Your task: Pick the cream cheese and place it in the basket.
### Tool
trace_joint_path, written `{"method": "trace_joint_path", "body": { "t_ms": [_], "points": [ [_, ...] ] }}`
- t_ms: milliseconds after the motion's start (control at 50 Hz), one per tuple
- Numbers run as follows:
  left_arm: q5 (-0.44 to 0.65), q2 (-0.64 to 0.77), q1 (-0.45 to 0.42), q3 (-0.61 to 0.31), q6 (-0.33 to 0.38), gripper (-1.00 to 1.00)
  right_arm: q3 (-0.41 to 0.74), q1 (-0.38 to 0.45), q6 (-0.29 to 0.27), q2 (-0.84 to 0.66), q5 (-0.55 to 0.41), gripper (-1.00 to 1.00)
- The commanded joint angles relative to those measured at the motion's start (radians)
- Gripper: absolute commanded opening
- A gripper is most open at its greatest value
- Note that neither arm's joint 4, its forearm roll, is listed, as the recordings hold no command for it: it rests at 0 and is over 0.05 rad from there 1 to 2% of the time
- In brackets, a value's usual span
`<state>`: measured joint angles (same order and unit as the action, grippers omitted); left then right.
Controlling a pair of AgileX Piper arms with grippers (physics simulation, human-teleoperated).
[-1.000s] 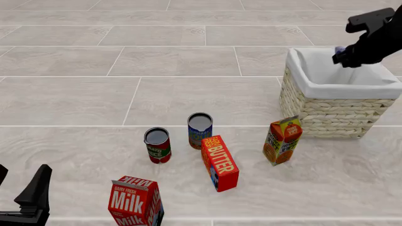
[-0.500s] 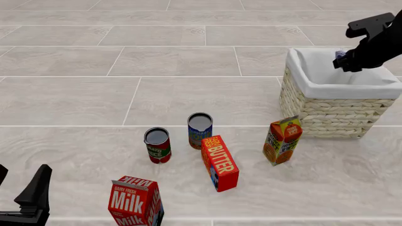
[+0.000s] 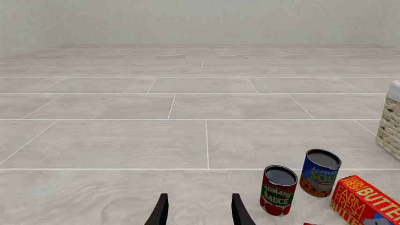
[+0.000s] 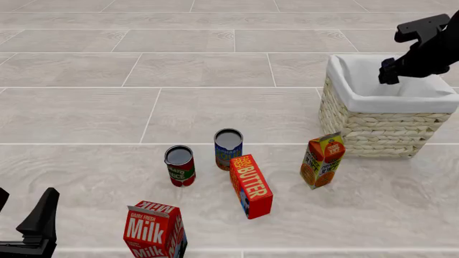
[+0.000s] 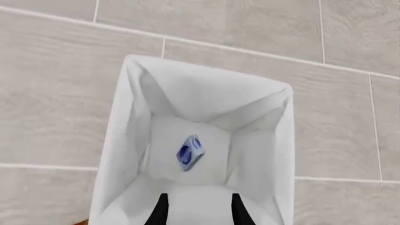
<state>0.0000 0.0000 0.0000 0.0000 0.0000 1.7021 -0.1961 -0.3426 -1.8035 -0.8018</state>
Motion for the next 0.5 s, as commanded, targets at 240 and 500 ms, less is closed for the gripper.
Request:
{"method": "trace_joint_path", "body": {
  "t_ms": [240, 500],
  "points": [
    [0.000, 0.000, 0.000, 0.000, 0.000, 1.00, 0.013, 0.008, 0.016, 0.009, -0.008, 1.00],
    [0.000, 0.000, 0.000, 0.000, 0.000, 1.00, 0.011, 0.014, 0.035, 0.076, -0.030, 1.00]
  ]
}}
